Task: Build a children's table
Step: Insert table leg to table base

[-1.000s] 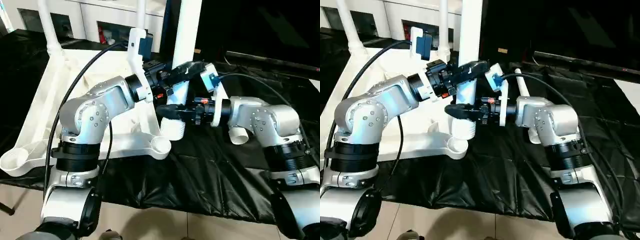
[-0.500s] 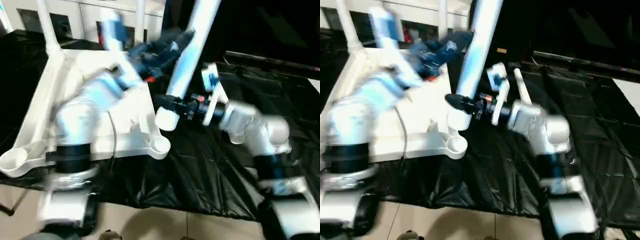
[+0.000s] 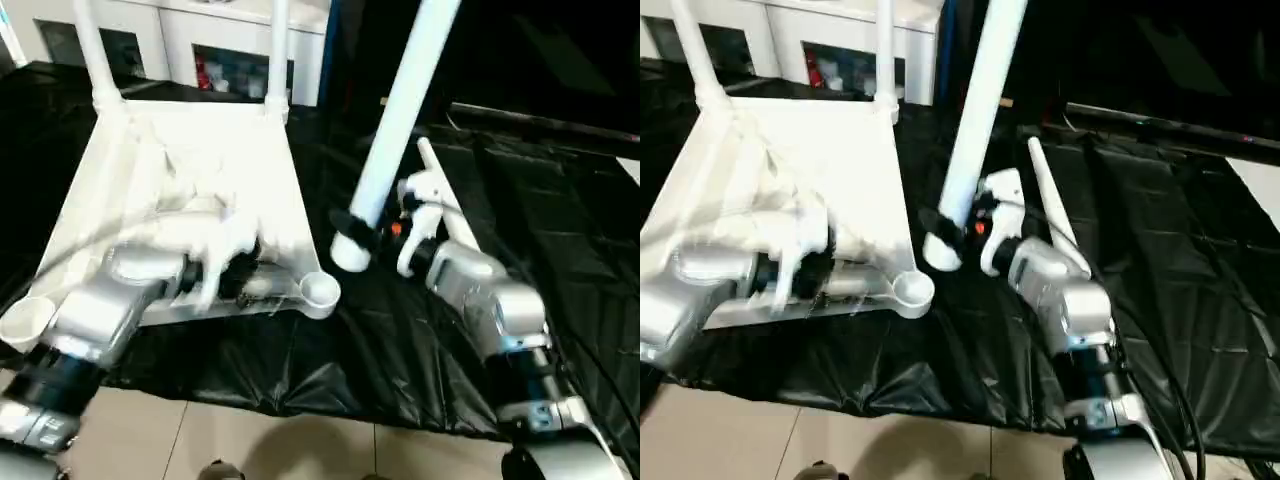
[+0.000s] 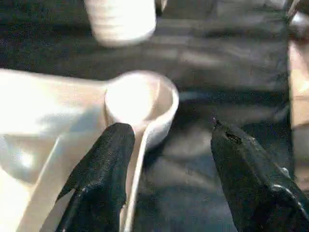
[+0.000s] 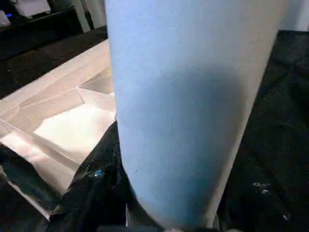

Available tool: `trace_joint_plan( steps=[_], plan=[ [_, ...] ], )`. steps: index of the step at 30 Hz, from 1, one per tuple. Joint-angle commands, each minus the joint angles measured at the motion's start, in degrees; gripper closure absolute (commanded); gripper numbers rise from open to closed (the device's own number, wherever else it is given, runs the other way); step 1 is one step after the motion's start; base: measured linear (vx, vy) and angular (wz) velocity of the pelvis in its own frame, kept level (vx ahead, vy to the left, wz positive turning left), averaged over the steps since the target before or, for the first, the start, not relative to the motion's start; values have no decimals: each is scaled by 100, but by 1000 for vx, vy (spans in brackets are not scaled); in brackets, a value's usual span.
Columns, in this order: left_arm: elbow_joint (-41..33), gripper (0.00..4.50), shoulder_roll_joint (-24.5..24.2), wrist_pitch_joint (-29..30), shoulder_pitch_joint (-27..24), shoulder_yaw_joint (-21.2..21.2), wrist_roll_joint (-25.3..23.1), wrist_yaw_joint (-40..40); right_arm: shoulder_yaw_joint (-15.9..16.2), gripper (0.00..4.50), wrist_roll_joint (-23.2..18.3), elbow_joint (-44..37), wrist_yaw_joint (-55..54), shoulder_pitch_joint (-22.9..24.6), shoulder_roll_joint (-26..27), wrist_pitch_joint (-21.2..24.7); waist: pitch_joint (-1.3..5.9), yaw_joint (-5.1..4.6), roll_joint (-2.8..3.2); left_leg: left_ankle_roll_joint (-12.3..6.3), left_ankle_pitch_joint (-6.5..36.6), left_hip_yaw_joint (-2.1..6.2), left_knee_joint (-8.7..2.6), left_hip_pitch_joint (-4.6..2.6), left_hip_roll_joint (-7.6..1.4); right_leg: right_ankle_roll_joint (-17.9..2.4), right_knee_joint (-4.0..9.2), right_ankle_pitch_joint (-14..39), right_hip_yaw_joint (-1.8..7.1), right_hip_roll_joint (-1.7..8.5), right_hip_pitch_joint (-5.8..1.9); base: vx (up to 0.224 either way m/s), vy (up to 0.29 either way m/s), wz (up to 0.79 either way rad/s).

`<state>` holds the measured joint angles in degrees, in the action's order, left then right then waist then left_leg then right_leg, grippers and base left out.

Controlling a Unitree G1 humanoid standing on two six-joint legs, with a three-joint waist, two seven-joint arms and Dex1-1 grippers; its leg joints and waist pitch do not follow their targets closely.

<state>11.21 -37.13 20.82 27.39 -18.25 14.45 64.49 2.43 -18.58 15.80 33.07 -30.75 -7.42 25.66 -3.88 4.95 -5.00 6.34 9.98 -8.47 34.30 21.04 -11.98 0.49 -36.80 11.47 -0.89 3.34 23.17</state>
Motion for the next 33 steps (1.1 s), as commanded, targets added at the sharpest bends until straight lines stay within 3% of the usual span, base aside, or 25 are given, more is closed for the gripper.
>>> trace_joint_plan(
  steps=[1, 6, 9, 12, 17, 33],
  plan=[
    [234, 185, -26, -279, 134, -106, -276, -48, 34, 257, 120, -125, -26, 69, -32, -200, 425, -36, 197, 435, 1028, -107, -442, -98, -15, -979, 387, 512, 144, 267, -264, 0, 0, 0],
    [1086, 219, 48, -825, 363, -47, -553, -4, 203, 257, 227, -226, 154, 191, 23, -605, 428, -42, 204, 420, 1171, -99, -442, -100, -13, -1006, 391, 617, 153, 271, -259, 0, 0, 0],
    [1393, 249, 26, -940, 448, -39, -524, 175, 168, 258, 108, -307, 208, 227, 36, -489, 433, -43, 214, 420, 1157, -89, -448, -101, -29, -1075, 368, 511, 152, 282, -263, 0, 0, 0],
    [1532, 281, -2, -1008, 465, -42, -539, 278, 91, 258, 52, -321, 166, 242, 57, -453, 436, -42, 217, 390, 1108, -92, -443, -105, -34, -1150, 347, 318, 149, 282, -264, 0, 0, 0],
    [1701, 310, -19, -1056, 500, -46, -571, 568, 23, 258, 1, -272, 111, 241, 64, -391, 424, -34, 213, 417, 1218, -91, -455, -104, -38, -1161, 362, 518, 153, 295, -265, 0, 0, 0],
    [1934, 428, 20, -1077, 525, -64, -677, 810, 209, 258, 56, -183, 319, 234, 30, -405, 417, -40, 195, 384, 1230, -95, -456, -104, -40, -1170, 370, 582, 156, 303, -256, 0, 0, 0]
  ],
)
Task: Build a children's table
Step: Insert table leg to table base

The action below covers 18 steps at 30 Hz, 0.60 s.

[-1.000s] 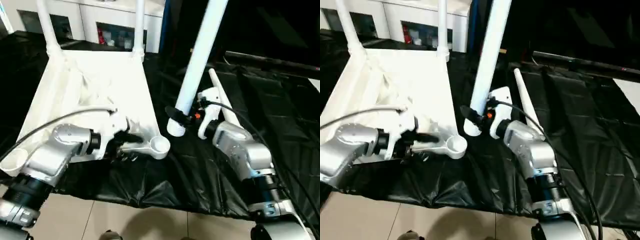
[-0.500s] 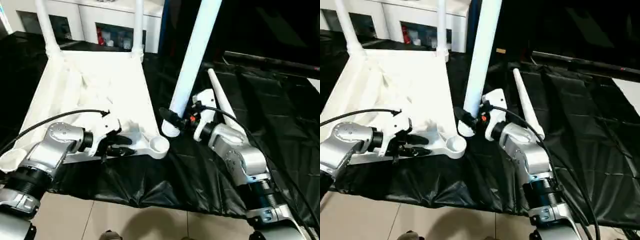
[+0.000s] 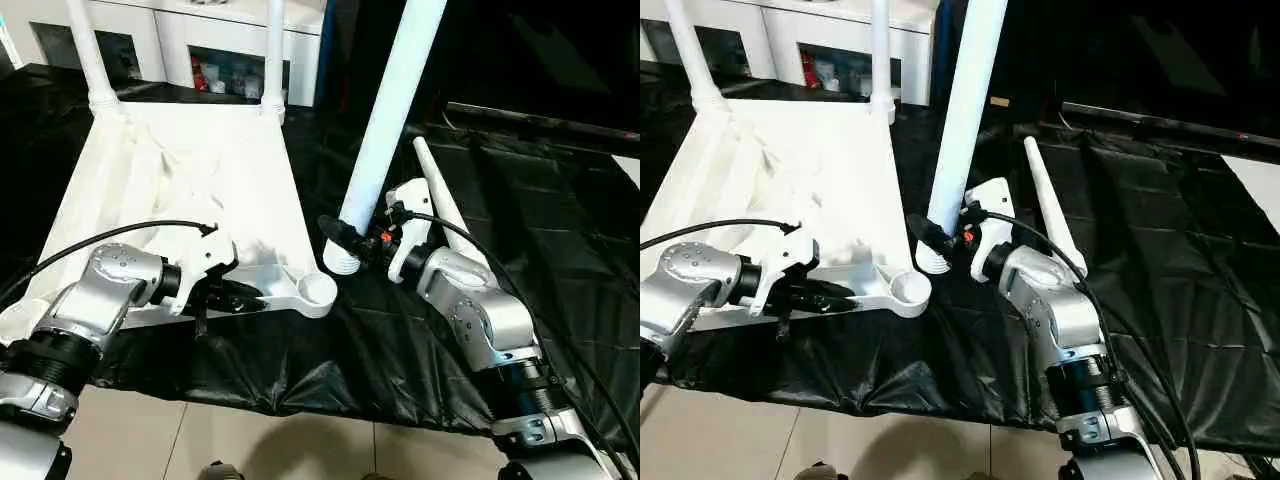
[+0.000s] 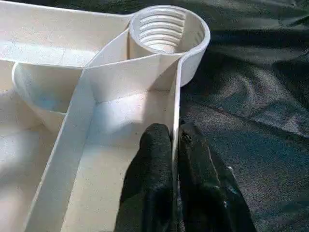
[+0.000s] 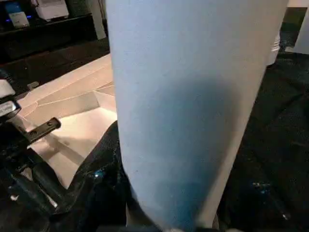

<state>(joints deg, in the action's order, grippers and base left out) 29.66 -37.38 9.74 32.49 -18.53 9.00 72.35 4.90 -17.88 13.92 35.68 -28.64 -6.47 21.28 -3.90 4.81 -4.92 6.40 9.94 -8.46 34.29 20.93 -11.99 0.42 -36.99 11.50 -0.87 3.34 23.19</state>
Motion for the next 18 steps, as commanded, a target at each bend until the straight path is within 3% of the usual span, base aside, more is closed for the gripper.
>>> trace_joint_plan(
  steps=[1, 6, 8, 17, 18],
  plan=[
    [87, 428, 53, 23, 10, -51, -165, 21, -30, 258, -23, 13, 88, 18, -65, 53, 418, -26, 186, 377, 1243, -94, -456, -92, -40, -1160, 390, 595, 154, 305, -258, 0, 0, 0],
    [36, 450, 429, 115, 116, -79, -239, -352, 193, 258, -43, 39, 464, 30, -152, 245, 418, -18, 175, 320, 1217, -101, -448, -98, -52, -1196, 393, 533, 153, 305, -260, 0, 0, 0],
    [75, 450, 585, 110, 178, -102, -271, -486, 221, 258, 8, 130, 455, 14, -158, 238, 420, -5, 124, 290, 1177, -104, -444, -81, -48, -1192, 403, 560, 155, 316, -275, 0, 0, 0],
    [240, 450, 922, 124, 335, -145, -455, -696, 190, 258, 296, 815, 322, -110, -140, -181, 426, 5, 146, 297, 1124, -98, -437, -64, -38, -1136, 420, 697, 159, 324, -275, 0, 0, 0],
    [220, 450, 913, 115, 326, -153, -487, -658, 165, 258, 298, 902, 307, -134, -137, -197, 430, 4, 170, 296, 1124, -96, -437, -67, -40, -1145, 418, 678, 158, 324, -271, 0, 0, 0]
  ],
)
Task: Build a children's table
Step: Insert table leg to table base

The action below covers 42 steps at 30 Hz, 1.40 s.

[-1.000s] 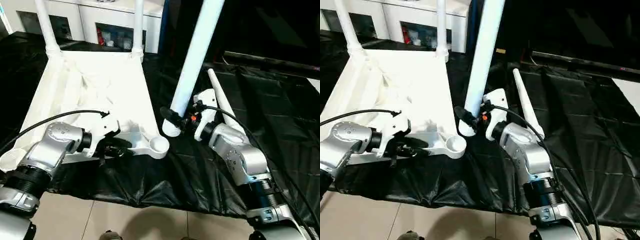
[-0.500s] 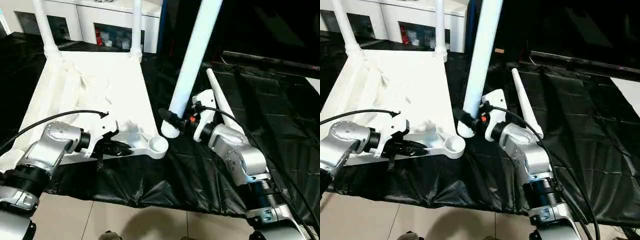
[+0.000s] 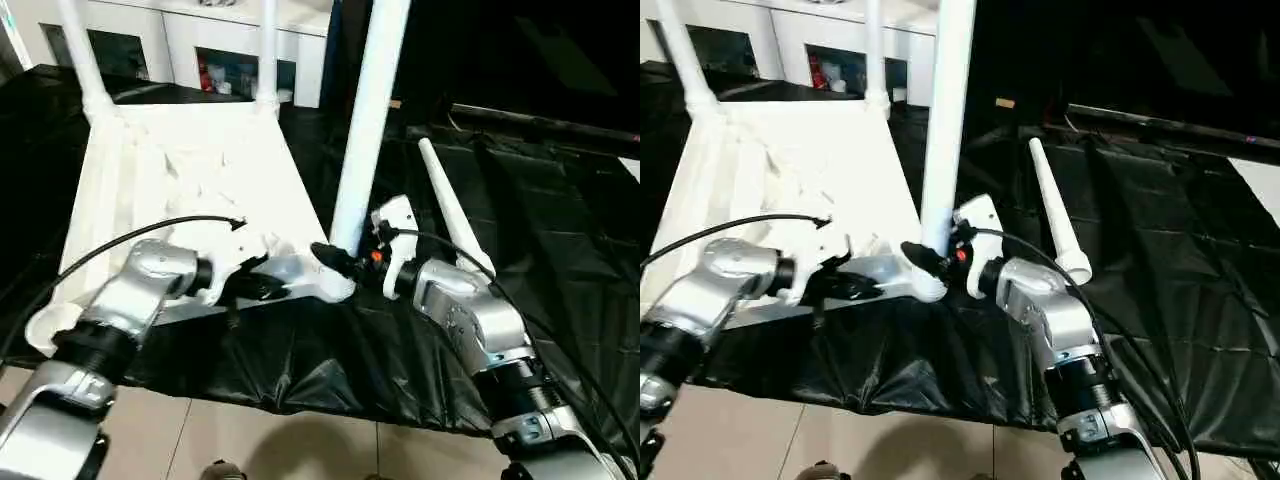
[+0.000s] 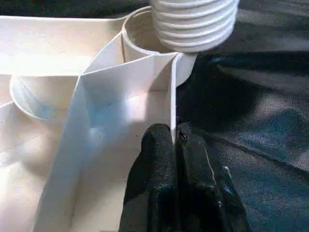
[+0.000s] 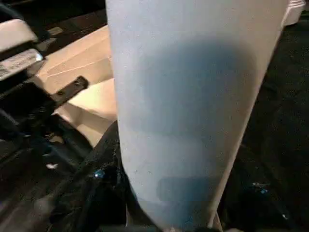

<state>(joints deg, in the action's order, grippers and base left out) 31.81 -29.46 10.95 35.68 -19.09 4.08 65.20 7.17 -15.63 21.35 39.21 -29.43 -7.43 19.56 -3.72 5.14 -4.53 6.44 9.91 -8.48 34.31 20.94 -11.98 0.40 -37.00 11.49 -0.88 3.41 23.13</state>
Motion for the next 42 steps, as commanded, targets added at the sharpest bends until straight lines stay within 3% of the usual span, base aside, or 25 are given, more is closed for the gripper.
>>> trace_joint_plan(
  steps=[1, 8, 24, 33, 42],
  plan=[
    [-10, 450, 126, 4, -1, -83, -14, 70, -71, 258, 75, 241, -51, -79, -44, -55, 415, -33, 133, 285, 1137, -94, -439, -71, -42, -1161, 415, 643, 155, 308, -267, 0, 0, 0],
    [-99, 450, 100, 28, -74, -51, -11, 206, -158, 259, 106, 816, -96, -223, 3, -324, 427, -32, 151, 259, 1115, -95, -437, -68, -42, -1236, 397, 447, 151, 309, -276, 0, 0, 0],
    [-166, 450, 109, 52, -108, 27, -13, 274, -524, 259, -90, 1685, -7, -285, 161, -772, 422, -36, 166, 220, 1249, -95, -449, -75, -54, -1298, 413, 568, 149, 316, -264, 0, 0, 0],
    [25, 450, 201, -18, 18, 124, -81, 64, -843, 259, -410, 1722, 169, 236, 300, -1329, 410, -28, 202, 199, 1451, -92, -464, -85, -61, -1294, 452, 749, 148, 315, -245, 0, 0, 0],
    [226, 450, 246, -82, 136, 157, -148, -17, -683, 259, -109, 1595, 274, 724, 262, -1974, 395, -19, 223, 169, 1735, -76, -498, -81, -60, -1193, 508, 1200, 151, 316, -231, 0, 0, 0]
  ],
)
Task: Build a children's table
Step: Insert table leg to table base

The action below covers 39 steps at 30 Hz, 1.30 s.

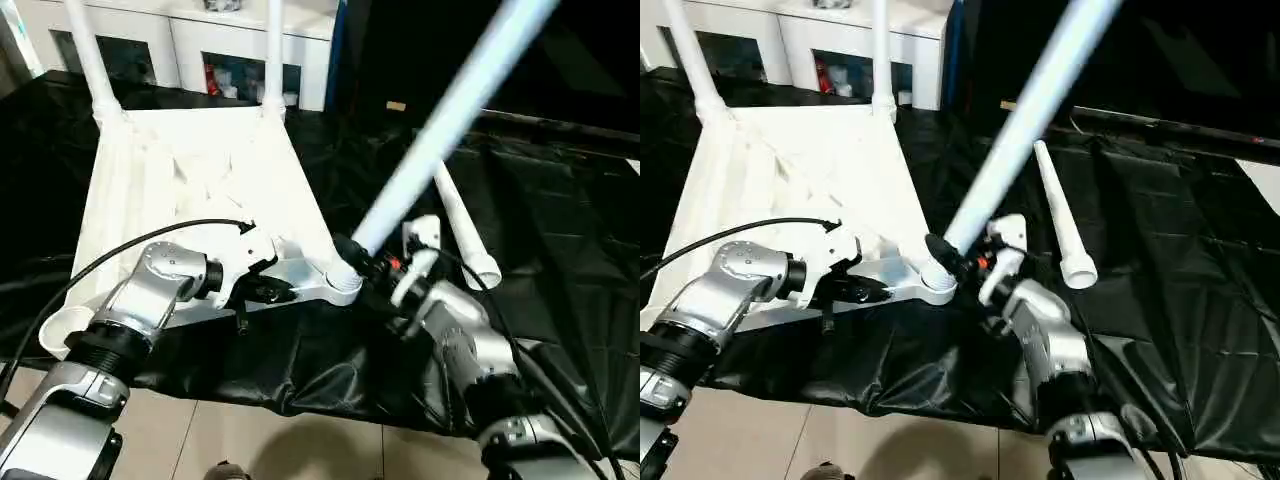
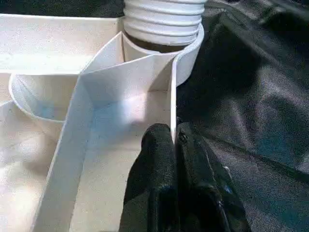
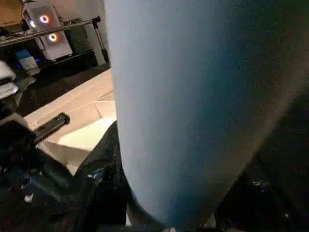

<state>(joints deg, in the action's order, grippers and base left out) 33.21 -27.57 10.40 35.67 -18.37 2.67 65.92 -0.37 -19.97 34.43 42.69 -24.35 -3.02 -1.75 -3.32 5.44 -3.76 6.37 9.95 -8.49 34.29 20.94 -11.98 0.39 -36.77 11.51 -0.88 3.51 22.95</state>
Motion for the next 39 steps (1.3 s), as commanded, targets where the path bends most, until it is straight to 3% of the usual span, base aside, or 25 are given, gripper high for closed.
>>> trace_joint_plan(
  steps=[1, 4, 7, 9, 13, 15, 16, 18, 19, 21, 24, 25, 26, 30, 34, 39],
  plan=[
    [85, 450, 58, -28, 137, 84, -7, -89, 71, 260, 325, 288, -75, 216, -178, 157, 352, -57, 141, 178, 1761, -73, -498, -77, -56, -1179, 487, 1269, 152, 304, -213, 0, 0, 0],
    [175, 450, 79, -86, 169, 102, -68, -125, 329, 260, 689, 169, -235, 188, -350, -1, 354, -60, 151, 186, 1811, -74, -499, -98, -60, -1135, 511, 1444, 157, 304, -187, 0, 0, 0],
    [195, 450, 84, -104, 171, 106, -79, -128, 431, 260, 803, 128, -256, 155, -389, 14, 352, -70, 147, 179, 1819, -71, -507, -77, -59, -1111, 510, 1442, 159, 301, -193, 0, 0, 0],
    [199, 450, 82, -125, 153, 101, -93, -125, 679, 260, 972, 58, -176, 11, -427, 246, 347, -78, 136, 166, 1843, -66, -513, -71, -55, -1084, 512, 1527, 155, 296, -190, 0, 0, 0],
    [142, 450, 50, -140, 108, 75, -101, -75, 875, 260, 1076, 75, -17, -159, -422, 466, 339, -95, 134, 170, 1924, -64, -516, -70, -60, -1021, 536, 1727, 164, 309, -174, 0, 0, 0],
    [81, 450, 15, -148, 66, 43, -106, -1, 1016, 260, 1138, 145, 170, -292, -433, 617, 339, -116, 63, 153, 1935, -62, -523, -55, -65, -978, 546, 1834, 161, 311, -177, 0, 0, 0],
    [64, 450, 6, -145, 56, 35, -106, 21, 1053, 260, 1154, 171, 226, -326, -441, 649, 343, -117, 94, 158, 1897, -54, -523, -58, -67, -986, 531, 1796, 164, 313, -173, 0, 0, 0],
    [23, 450, -17, -137, 36, 21, -101, 75, 1124, 260, 1190, 239, 325, -401, -461, 679, 340, -120, 102, 156, 1902, -60, -521, -63, -71, -999, 537, 1738, 170, 316, -163, 0, 0, 0],
    [0, 450, -30, -131, 26, 15, -97, 105, 1160, 260, 1210, 279, 374, -442, -473, 685, 343, -127, 49, 142, 1903, -66, -519, -61, -77, -1003, 541, 1737, 168, 317, -160, 0, 0, 0],
    [-140, 450, -129, -122, -30, -25, -75, 296, 1288, 260, 1238, 534, 759, -644, -555, 777, 355, -159, 5, 136, 1892, -57, -522, -46, -80, -1025, 523, 1741, 157, 320, -170, 0, 0, 0],
    [-286, 450, -221, -121, -80, -55, -47, 460, 1358, 260, 1266, 720, 1052, -746, -635, 763, 357, -180, 38, 119, 1801, -65, -522, -49, -82, -1056, 516, 1534, 164, 309, -165, 0, 0, 0],
    [-371, 450, -276, -110, -100, -58, -9, 568, 1416, 260, 1297, 807, 1274, -778, -697, 688, 372, -179, -17, 94, 1699, -72, -516, -45, -90, -1089, 497, 1364, 157, 311, -179, 0, 0, 0],
    [-422, 450, -309, -104, -111, -57, 16, 635, 1458, 260, 1319, 855, 1420, -795, -738, 632, 390, -180, 3, 63, 1564, -82, -509, -50, -85, -1126, 481, 1138, 154, 302, -188, 0, 0, 0],
    [-542, 450, -413, -142, -119, -67, 68, 845, 1588, 260, 1335, 806, 1845, -768, -865, 564, 409, -178, -32, -30, 1211, -105, -498, -57, -83, -1253, 437, 487, 134, 281, -221, 0, 0, 0],
    [-552, 450, -528, -255, -39, -124, 119, 1230, 1724, 260, 1261, 670, 2454, -684, -998, 498, 405, -152, -54, -60, 1237, -115, -494, -68, -91, -1263, 447, 545, 138, 295, -225, 0, 0, 0],
    [-659, 450, -637, -300, -64, -209, 171, 1651, 1834, 260, 1240, 581, 2921, -587, -1077, 416, 396, -106, -38, 19, 1433, -110, -521, -90, -107, -1240, 463, 771, 139, 302, -204, 0, 0, 0]
  ],
)
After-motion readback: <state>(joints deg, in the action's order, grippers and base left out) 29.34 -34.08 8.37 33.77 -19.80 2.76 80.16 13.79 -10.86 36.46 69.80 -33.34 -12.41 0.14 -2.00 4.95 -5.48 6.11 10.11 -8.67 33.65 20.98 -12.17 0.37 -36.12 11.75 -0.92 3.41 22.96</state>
